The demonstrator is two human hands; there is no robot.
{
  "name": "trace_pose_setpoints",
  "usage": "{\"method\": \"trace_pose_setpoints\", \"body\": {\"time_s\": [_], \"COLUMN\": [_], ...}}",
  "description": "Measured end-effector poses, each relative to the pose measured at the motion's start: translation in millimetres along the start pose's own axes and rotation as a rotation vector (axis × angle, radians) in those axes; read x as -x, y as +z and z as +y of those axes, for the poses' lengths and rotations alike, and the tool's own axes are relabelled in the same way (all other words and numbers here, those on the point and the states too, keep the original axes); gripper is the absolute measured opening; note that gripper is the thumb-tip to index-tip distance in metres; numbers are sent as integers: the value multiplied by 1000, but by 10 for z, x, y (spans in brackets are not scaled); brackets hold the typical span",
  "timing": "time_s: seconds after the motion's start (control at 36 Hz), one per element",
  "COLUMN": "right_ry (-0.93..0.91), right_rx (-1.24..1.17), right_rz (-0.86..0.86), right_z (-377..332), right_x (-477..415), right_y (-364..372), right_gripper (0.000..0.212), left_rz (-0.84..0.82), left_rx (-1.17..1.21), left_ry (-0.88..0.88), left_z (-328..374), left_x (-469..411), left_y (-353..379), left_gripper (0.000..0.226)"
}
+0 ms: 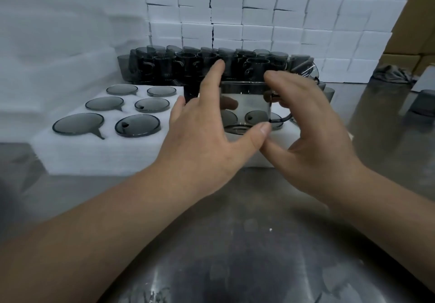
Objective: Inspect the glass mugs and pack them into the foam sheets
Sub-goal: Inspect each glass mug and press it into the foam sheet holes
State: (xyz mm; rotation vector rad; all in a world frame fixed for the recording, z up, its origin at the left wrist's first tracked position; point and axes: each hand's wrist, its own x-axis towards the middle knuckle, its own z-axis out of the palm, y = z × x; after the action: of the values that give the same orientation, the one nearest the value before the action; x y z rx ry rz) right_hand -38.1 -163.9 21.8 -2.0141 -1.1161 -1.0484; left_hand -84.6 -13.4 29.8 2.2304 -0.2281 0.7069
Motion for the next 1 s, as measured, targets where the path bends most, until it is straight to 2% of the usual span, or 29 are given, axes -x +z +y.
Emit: {"method": "trace_pose_setpoints", "body": {"time_s": [0.39,0.64,0.81,1.0], "right_ry": [87,184,203,264], "right_rx": [-27,-106,-121,-135], "right_rz": [-64,-39,-35,-68], "right_z": [-18,-37,11,-4], "right_x": [28,34,43,43], "right_y": [-30,-87,-107,-99], "right_gripper": [66,79,83,84], "left_rz": [29,87,115,87], "left_rx": [-66,160,327,438], "left_ry": [-19,-30,-7,1], "left_z": [-29,-71,-28,6], "left_x": [-26,-24,-20,-6], "left_y": [30,41,4,-2], "left_gripper": [92,102,81,68]}}
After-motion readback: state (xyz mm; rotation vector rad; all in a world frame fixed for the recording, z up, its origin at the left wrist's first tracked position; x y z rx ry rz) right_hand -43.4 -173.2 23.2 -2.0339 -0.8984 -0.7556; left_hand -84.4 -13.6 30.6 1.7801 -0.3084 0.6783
